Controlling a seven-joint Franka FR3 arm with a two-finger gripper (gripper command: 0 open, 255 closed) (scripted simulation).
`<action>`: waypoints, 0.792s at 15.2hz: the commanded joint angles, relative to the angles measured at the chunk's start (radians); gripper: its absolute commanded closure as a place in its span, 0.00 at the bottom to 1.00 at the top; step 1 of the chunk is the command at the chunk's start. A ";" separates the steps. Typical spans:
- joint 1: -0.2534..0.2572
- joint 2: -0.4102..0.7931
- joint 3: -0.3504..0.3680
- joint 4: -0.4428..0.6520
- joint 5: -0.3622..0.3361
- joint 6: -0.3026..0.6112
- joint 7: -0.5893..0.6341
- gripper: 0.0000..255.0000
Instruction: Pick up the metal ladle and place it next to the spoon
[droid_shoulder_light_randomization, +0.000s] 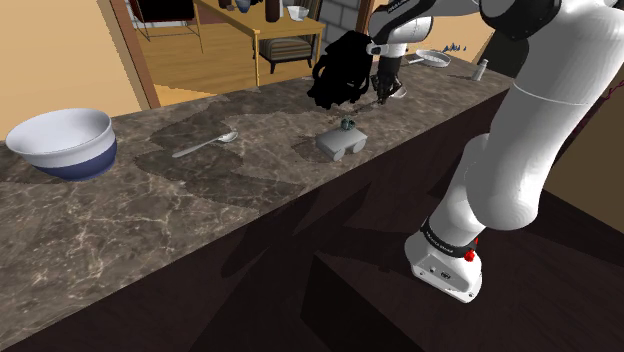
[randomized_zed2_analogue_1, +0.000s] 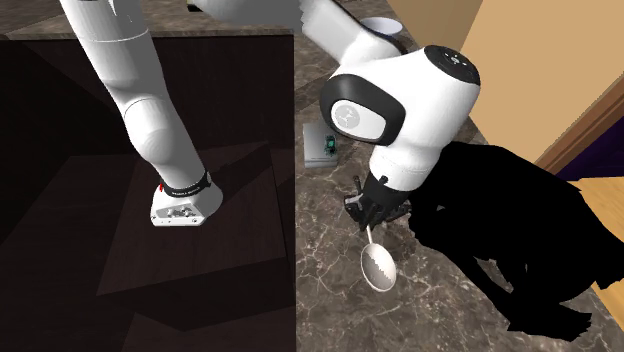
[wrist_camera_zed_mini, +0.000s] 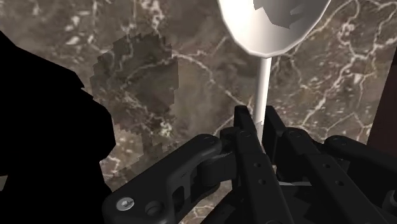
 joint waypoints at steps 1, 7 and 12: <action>0.006 -0.021 -0.004 0.016 -0.020 -0.028 0.012 1.00; 0.019 -0.071 -0.005 0.066 -0.064 -0.106 0.041 1.00; 0.068 -0.163 0.039 0.033 -0.135 -0.131 0.165 1.00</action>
